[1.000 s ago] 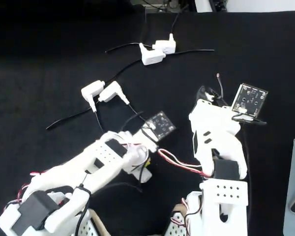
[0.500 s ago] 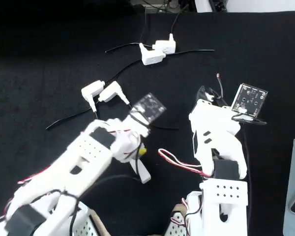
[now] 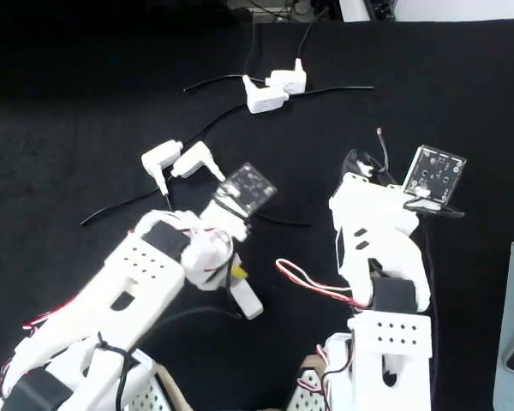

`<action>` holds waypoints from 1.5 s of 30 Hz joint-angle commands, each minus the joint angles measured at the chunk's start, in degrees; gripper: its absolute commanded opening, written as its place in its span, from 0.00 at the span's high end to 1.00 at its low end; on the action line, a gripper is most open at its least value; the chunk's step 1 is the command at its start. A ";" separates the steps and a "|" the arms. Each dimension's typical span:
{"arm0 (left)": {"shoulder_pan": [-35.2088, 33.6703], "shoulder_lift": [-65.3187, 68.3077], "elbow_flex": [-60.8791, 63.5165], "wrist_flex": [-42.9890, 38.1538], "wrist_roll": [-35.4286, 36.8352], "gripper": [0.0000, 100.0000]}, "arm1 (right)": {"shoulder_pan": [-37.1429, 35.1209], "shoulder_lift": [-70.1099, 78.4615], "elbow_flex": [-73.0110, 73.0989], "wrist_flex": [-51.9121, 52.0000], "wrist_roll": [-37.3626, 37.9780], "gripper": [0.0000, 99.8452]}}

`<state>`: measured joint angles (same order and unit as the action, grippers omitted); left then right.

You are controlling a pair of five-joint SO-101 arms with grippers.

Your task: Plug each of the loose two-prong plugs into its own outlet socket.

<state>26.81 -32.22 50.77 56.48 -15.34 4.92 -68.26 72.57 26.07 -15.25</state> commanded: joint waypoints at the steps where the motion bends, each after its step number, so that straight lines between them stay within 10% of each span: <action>1: 2.77 -0.88 1.01 0.62 -0.53 0.71 | -0.44 -0.57 -0.40 -1.23 -0.26 0.99; 10: 1.63 -1.49 14.90 -4.75 -2.37 0.71 | -0.44 -0.57 -0.31 -1.23 -0.26 0.99; 32: -4.88 -1.49 -2.86 5.19 -5.19 0.71 | -0.44 -0.57 -0.31 -1.23 -0.26 0.99; 45: 8.57 -0.79 1.45 -5.89 -0.09 0.71 | -0.44 -0.57 -0.31 -1.23 -0.26 0.99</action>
<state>33.93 -32.75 51.12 53.85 -16.13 4.92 -68.26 72.57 26.07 -15.25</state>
